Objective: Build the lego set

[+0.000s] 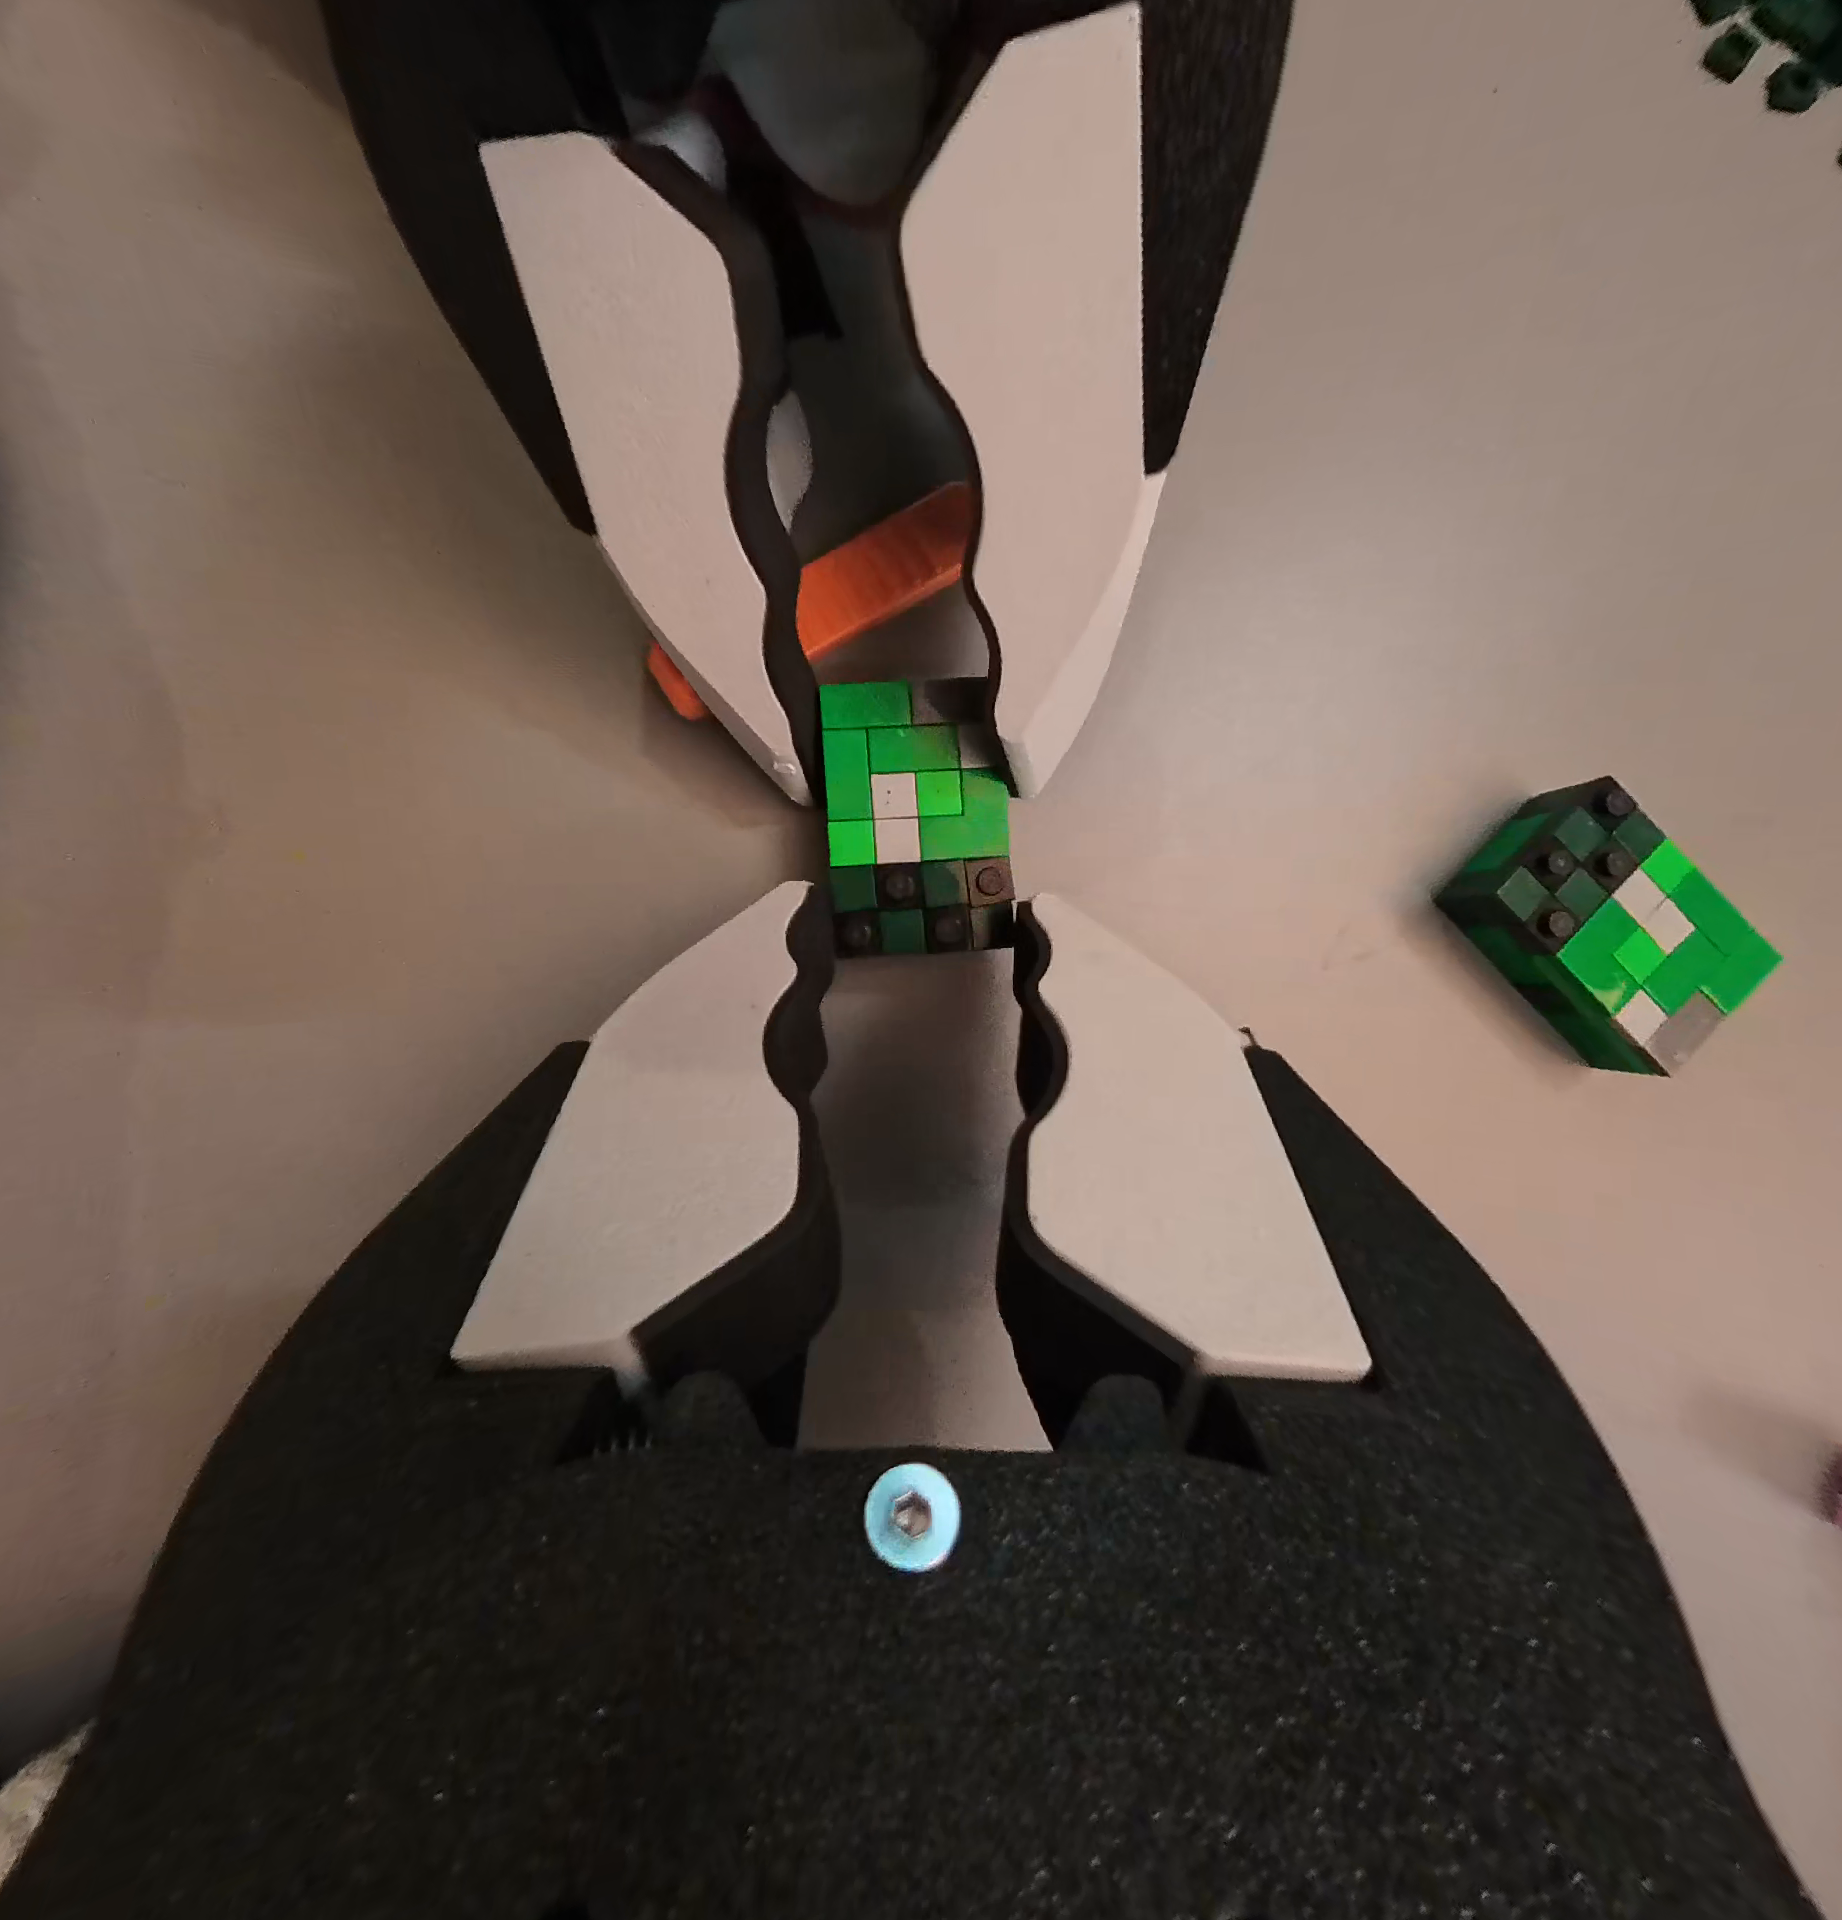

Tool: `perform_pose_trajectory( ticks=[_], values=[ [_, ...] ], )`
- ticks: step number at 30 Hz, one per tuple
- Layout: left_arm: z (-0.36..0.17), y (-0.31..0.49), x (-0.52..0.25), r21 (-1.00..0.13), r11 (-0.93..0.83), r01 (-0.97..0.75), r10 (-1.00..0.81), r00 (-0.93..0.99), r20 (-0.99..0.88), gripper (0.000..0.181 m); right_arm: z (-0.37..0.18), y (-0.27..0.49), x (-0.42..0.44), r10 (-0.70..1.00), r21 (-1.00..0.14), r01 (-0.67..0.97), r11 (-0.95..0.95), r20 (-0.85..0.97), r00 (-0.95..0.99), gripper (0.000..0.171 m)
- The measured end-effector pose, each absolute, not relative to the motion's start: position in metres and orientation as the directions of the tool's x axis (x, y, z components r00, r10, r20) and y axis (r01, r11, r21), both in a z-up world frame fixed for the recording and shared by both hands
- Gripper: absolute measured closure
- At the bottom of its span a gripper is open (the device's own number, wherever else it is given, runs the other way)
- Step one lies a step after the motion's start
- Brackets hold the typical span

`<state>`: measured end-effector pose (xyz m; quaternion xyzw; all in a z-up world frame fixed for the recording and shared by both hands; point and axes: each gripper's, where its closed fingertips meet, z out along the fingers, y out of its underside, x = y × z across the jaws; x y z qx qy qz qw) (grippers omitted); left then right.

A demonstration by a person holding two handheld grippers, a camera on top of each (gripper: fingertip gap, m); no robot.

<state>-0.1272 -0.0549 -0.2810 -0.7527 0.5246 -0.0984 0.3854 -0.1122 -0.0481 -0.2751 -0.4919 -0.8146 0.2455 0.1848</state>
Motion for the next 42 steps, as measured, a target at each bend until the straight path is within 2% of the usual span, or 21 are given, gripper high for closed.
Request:
perform_pose_trajectory(
  ticks=[15,22,25,29,37,42],
  values=[
    [-0.28,-0.054,-0.126,-0.692,-0.126,-0.71,-0.86,0.425,-0.28,0.145,-0.278,-0.048,-0.112,0.9,-0.593,0.722,0.357,0.012,-0.435,0.138],
    [-0.276,-0.057,-0.133,-0.684,-0.129,-0.718,-0.867,0.417,-0.274,0.126,-0.278,-0.047,-0.112,0.905,-0.593,0.727,0.346,0.008,-0.425,0.138],
    [-0.277,-0.058,-0.127,-0.71,-0.156,-0.687,-0.877,0.427,-0.221,0.129,-0.277,-0.048,-0.112,0.904,-0.596,0.724,0.348,0.009,-0.428,0.138],
    [-0.281,-0.055,-0.125,-0.702,-0.15,-0.696,-0.869,0.432,-0.242,0.146,-0.277,-0.05,-0.113,0.901,-0.602,0.719,0.348,0.003,-0.434,0.138],
    [-0.257,-0.067,-0.153,-0.666,-0.166,-0.727,-0.835,0.463,-0.296,0.146,-0.254,-0.064,-0.135,0.898,-0.682,0.648,0.34,0.031,-0.439,0.138],
    [-0.257,-0.081,-0.173,-0.703,-0.209,-0.68,-0.814,0.519,-0.261,0.146,-0.253,-0.072,-0.147,0.89,-0.655,0.65,0.386,0.079,-0.449,0.138]
  ],
)
